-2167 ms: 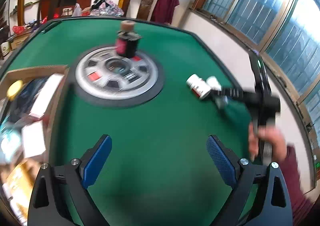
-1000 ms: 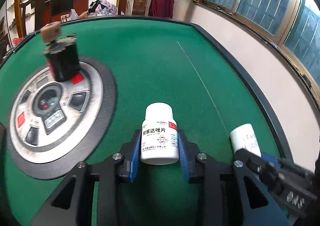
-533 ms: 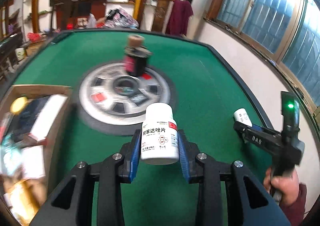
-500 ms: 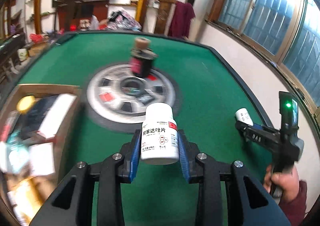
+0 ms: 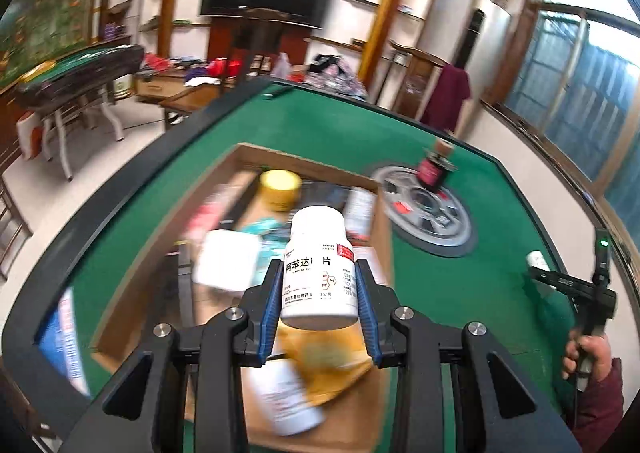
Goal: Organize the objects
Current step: 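Carry bottle into tray with left tool while right tool places its bottle there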
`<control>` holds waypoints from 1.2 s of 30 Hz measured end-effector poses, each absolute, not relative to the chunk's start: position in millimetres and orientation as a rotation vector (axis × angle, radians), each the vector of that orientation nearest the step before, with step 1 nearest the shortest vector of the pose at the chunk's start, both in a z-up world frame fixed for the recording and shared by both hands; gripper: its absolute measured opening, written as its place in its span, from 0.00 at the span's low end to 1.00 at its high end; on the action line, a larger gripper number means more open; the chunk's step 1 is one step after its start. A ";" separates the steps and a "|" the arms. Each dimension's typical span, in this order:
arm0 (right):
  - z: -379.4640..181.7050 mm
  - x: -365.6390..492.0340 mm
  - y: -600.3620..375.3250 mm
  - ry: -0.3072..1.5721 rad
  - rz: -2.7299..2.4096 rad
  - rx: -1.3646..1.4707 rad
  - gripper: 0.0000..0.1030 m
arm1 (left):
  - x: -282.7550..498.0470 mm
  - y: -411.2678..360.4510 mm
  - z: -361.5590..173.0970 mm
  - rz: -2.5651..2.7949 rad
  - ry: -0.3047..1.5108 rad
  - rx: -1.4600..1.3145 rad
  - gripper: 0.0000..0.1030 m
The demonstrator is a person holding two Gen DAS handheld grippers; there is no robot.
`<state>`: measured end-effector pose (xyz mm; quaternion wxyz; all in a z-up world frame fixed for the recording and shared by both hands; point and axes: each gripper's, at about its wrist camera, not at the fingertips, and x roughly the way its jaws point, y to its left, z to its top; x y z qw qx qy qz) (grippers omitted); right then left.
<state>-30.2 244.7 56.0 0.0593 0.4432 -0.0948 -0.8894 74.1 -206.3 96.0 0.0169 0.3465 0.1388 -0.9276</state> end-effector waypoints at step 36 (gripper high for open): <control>73.0 13.3 -109.3 0.251 -2.223 1.248 0.37 | 88.0 -272.4 44.0 -2.867 0.527 1.102 0.33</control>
